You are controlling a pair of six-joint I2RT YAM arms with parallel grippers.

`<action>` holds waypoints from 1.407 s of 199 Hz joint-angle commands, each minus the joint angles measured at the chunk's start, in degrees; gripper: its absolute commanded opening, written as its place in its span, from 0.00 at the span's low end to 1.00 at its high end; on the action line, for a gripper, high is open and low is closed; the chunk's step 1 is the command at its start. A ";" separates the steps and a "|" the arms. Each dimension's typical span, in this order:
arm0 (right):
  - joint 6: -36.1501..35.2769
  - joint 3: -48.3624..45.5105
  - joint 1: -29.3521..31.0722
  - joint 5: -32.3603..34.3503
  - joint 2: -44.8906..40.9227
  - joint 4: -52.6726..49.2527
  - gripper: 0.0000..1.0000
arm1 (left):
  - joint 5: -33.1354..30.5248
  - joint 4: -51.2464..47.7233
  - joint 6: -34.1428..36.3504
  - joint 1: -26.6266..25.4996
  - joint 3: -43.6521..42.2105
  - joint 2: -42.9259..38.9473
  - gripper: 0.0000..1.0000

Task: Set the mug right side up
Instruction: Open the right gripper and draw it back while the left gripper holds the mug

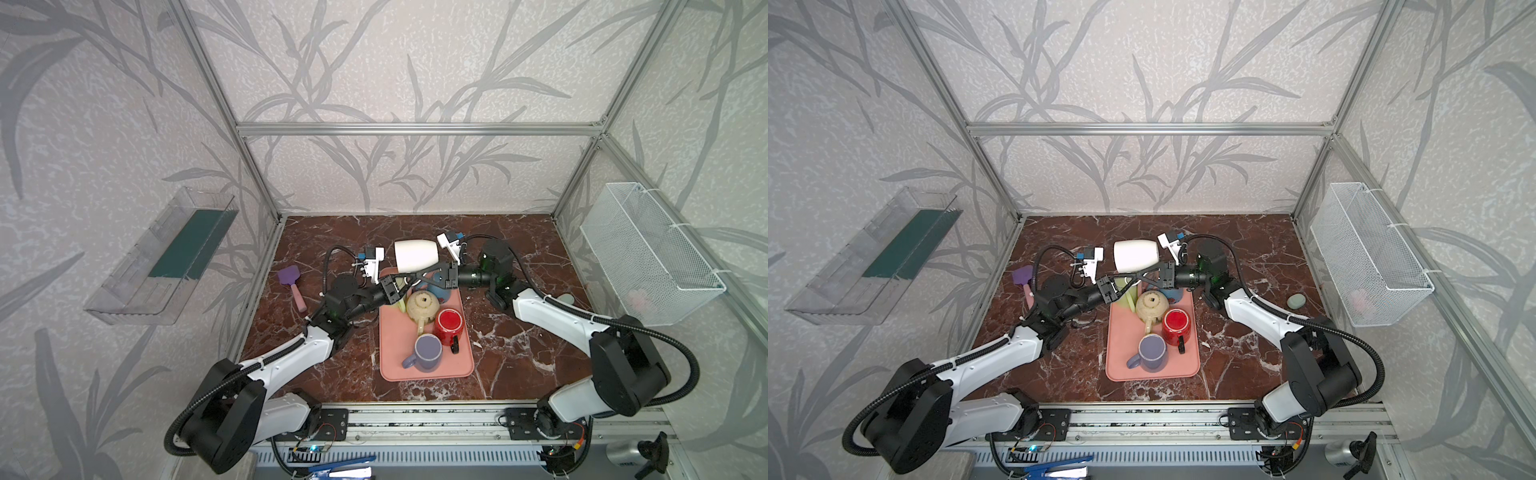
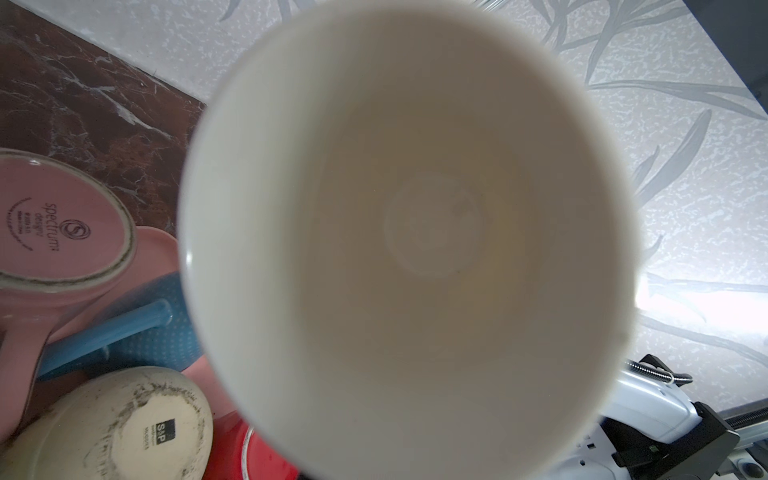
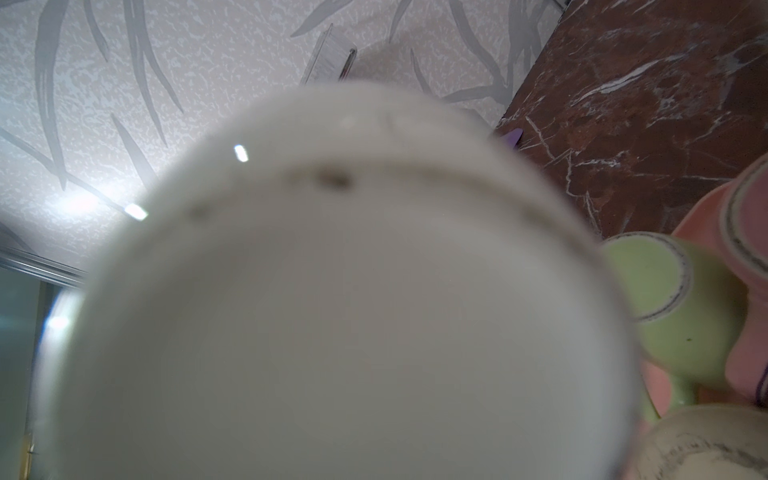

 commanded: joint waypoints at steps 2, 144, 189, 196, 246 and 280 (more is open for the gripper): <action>-2.46 -0.24 0.89 -0.33 0.66 2.85 0.22 | -0.65 1.15 -0.42 -0.31 -0.30 -2.06 0.00; 1.37 -4.22 0.97 -0.54 7.27 10.37 0.37 | -7.78 3.15 -1.40 -0.23 -9.83 -5.03 0.00; 1.16 -5.39 1.20 -0.11 8.41 11.24 0.38 | -11.14 -9.03 1.56 -0.12 -8.16 -10.68 0.00; 1.17 -5.76 1.28 0.03 8.42 12.26 0.38 | -11.71 -10.46 2.09 -0.10 -8.00 -11.56 0.00; 0.95 -6.86 1.44 0.07 8.50 12.50 0.39 | -15.01 -23.39 6.48 0.78 -3.89 -16.49 0.00; 0.30 -7.12 2.39 0.13 8.66 12.40 0.38 | -16.16 -29.98 8.24 1.28 -1.30 -18.77 0.00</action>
